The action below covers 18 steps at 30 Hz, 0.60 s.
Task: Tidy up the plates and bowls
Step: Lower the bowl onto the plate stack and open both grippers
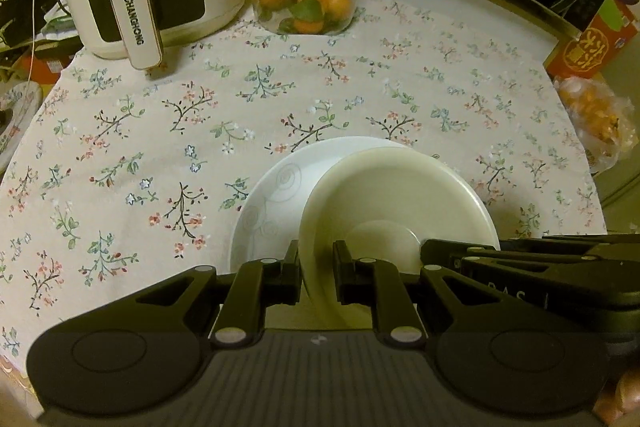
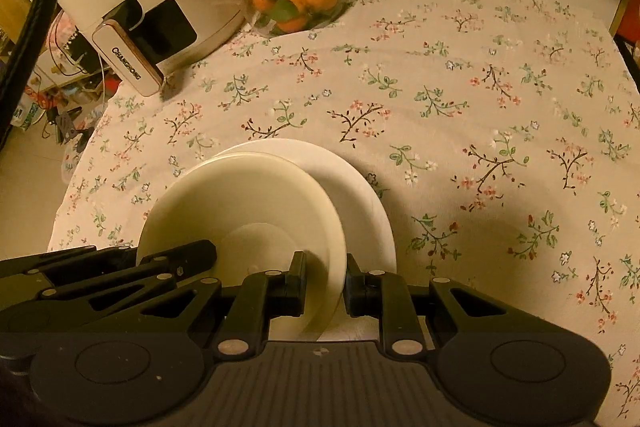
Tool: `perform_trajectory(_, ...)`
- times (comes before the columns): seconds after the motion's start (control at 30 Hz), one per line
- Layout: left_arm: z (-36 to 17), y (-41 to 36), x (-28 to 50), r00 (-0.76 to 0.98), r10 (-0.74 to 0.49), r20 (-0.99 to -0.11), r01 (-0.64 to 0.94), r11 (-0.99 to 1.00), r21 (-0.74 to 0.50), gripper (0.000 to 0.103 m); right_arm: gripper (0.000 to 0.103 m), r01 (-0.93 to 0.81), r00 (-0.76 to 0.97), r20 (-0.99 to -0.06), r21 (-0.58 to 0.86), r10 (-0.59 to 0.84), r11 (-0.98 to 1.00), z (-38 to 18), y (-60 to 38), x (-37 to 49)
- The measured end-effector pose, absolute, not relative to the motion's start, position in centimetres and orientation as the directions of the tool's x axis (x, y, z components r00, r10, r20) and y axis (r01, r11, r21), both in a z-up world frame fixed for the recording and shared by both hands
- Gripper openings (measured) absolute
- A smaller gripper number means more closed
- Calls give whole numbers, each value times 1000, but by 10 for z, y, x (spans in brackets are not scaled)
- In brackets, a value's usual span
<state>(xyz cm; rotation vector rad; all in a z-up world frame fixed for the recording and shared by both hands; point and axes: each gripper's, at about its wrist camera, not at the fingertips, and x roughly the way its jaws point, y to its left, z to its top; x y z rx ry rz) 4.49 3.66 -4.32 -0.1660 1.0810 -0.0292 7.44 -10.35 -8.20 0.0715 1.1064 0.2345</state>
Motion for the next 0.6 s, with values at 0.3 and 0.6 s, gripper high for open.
perform_trajectory(0.3, -47, 37, 48, 463, -117, -879, -56, 985, -161, 19, 18, -157, 428, -875, 176, 227, 972, -82, -104, 75)
perform_trajectory(0.6, -44, 41, 45, 489, -90, -868, -75, 987, -145, 29, 21, -164, 452, -863, 168, 226, 972, -76, -105, 73)
